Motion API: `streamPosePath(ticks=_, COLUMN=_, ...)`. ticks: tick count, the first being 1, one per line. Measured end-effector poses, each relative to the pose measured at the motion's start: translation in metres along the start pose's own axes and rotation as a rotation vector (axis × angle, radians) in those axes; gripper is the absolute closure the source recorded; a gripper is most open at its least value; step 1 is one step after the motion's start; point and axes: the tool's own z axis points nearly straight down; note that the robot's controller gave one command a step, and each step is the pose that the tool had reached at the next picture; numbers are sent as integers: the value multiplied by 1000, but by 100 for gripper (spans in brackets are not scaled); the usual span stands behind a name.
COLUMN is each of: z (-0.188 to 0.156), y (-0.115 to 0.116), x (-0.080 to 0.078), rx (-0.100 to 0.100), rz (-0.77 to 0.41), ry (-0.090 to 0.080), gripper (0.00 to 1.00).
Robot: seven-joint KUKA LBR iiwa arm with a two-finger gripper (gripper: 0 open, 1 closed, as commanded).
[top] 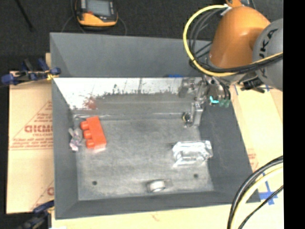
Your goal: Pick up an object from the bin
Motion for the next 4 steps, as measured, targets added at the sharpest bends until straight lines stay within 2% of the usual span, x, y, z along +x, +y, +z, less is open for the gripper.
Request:
streamPosePath(ticks=1, z=150, y=-63, x=75, rx=-3, rz=-310, ry=-10, gripper=0)
streamPosePath(ticks=2, z=122, y=-77, x=75, rx=2, rz=-226, ry=-11, gripper=0)
streamPosePath(ticks=3, z=124, y=-81, x=83, rx=0, rz=-130, ry=-5, gripper=0)
streamPosePath(ticks=4, z=155, y=-82, x=86, rx=-1, rz=-87, ry=-6, gripper=0)
